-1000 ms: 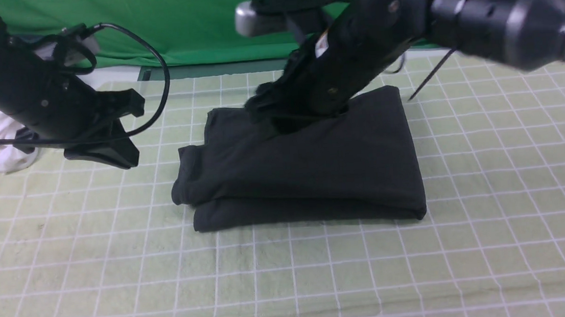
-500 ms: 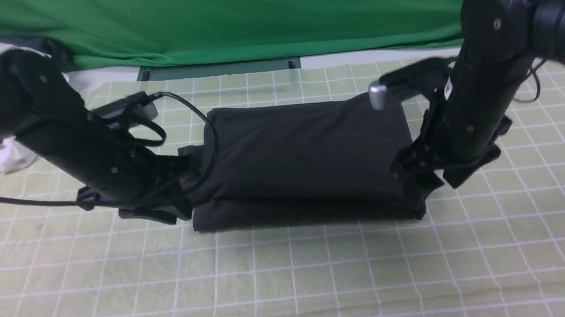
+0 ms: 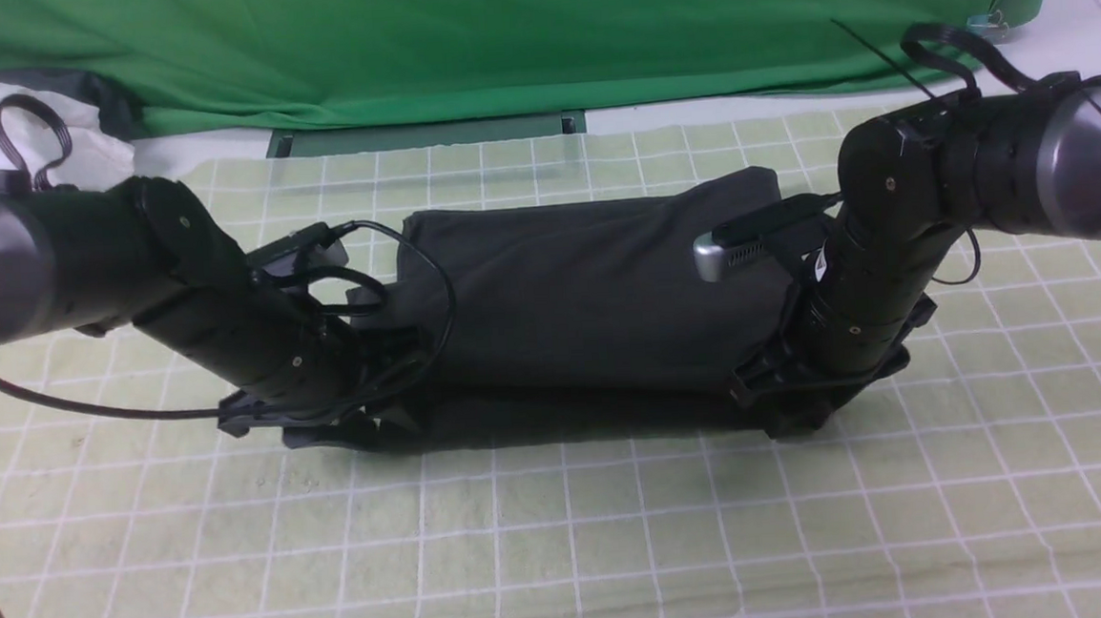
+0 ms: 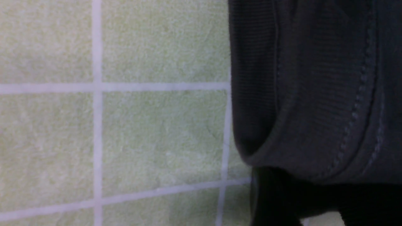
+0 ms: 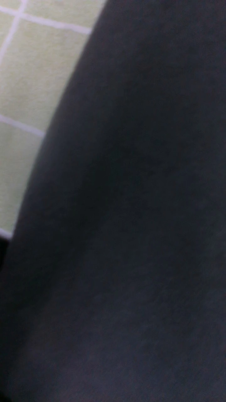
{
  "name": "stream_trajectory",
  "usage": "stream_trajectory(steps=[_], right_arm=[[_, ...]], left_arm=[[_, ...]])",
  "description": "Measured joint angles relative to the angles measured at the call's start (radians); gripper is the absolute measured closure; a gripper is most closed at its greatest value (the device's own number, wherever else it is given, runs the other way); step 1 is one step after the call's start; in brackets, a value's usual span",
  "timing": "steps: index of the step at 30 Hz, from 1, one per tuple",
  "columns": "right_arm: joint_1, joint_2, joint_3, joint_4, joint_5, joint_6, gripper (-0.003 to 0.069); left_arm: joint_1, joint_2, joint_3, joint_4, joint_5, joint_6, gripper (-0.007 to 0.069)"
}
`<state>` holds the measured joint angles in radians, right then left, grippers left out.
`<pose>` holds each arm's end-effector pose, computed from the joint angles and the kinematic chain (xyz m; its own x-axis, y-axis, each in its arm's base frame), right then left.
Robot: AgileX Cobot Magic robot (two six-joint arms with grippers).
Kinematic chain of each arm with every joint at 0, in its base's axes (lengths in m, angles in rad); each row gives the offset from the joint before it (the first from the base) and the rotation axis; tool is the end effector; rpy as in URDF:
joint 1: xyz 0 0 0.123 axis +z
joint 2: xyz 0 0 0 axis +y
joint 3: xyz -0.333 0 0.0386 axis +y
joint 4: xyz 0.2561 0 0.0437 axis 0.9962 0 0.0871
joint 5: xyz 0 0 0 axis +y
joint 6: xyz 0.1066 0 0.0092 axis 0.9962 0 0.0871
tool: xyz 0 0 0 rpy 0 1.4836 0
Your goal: Fold a long-sleeved shirt over a green coffee tablecloth.
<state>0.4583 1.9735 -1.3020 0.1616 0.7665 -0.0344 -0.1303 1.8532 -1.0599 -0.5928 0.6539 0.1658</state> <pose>0.3691 0.1954 0.1855 -0.9090 -0.3571 -0.2149 -0.3886 0.9126 0.1269 0.3623 -0.0842 0.1840 -0.9687 -0.1761 -0.1749 -0.0931 0.9110 -0.4017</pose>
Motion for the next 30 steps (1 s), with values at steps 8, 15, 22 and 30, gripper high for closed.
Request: stream_trajectory(steps=[8,15,22,30], right_arm=[[0.0,-0.001,-0.001,0.003,0.011,-0.023,0.0576],[0.0,-0.048,0.056,0.011,0.16,-0.05,0.0576],[0.002,-0.118,0.198,0.039,0.136,-0.05,0.0575],[0.003,-0.124,0.21,0.052,0.194,-0.05,0.0523]], left_arm=[[0.0,0.007,0.0,-0.068,0.017,0.05,0.059],[-0.017,-0.049,0.096,-0.06,0.11,0.045,0.0593],[-0.085,-0.223,0.325,-0.087,0.068,-0.01,0.0593],[-0.151,-0.274,0.432,-0.093,-0.022,-0.062,0.0577]])
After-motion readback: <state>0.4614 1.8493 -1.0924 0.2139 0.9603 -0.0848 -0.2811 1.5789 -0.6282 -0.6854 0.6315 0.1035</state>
